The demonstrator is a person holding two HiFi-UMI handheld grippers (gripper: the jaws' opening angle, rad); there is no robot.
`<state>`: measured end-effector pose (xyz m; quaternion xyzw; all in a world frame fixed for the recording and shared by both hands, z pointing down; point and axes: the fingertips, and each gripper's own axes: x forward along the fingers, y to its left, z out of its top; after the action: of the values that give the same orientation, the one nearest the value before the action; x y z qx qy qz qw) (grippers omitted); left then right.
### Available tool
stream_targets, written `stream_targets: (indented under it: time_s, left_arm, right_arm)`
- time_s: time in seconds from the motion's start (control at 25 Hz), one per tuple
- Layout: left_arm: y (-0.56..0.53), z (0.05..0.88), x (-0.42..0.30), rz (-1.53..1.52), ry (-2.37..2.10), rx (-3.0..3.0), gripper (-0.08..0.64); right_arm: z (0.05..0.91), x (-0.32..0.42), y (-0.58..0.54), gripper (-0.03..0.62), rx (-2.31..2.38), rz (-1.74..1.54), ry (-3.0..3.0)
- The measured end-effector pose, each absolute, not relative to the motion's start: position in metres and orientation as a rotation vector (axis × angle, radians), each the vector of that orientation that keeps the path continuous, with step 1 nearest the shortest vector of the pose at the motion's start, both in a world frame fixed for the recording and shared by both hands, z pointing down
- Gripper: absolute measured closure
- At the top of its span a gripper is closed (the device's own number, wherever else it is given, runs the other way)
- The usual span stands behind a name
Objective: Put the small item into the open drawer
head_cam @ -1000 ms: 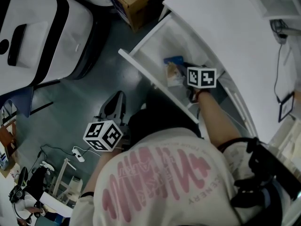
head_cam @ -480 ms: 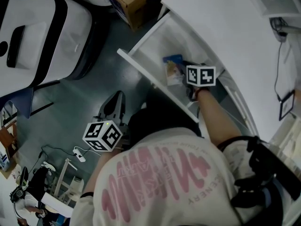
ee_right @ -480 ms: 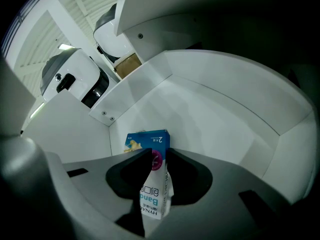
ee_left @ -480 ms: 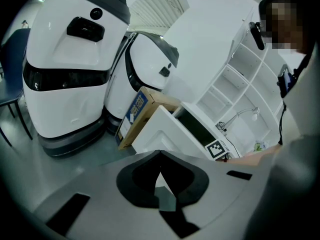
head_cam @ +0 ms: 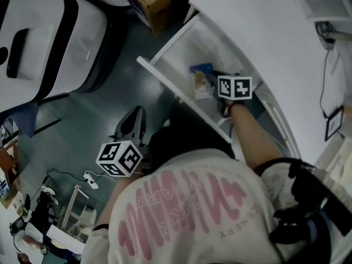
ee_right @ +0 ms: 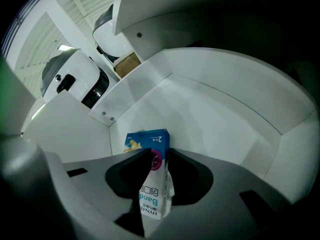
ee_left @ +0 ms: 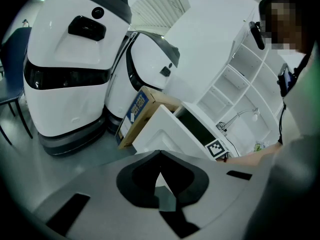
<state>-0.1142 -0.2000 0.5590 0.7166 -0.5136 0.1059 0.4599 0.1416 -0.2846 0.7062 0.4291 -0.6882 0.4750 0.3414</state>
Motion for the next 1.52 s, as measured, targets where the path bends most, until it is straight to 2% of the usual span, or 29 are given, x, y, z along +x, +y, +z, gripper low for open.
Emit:
stream_targets:
  time_s: [0.68,0.92,1.52]
  left_arm:
    - [-0.208,0.552,-0.108,0.224,-1.266,1.780,0.531]
    - [-0.206,0.548,-0.112,0.220,-1.277,1.777,0.531]
    - [-0.199,0.530,-0.114,0.197,-1.285,1.826,0.531]
  right_arm:
    - [0.707,0.140,-0.286,0.468,1.096,1.179,-1.757]
    - [0.706,0.147,-0.289,0.413,1.132,1.169,-1.716]
    - [0.685,0.143,-0.279,0.411,1.134,1.148,-1.735]
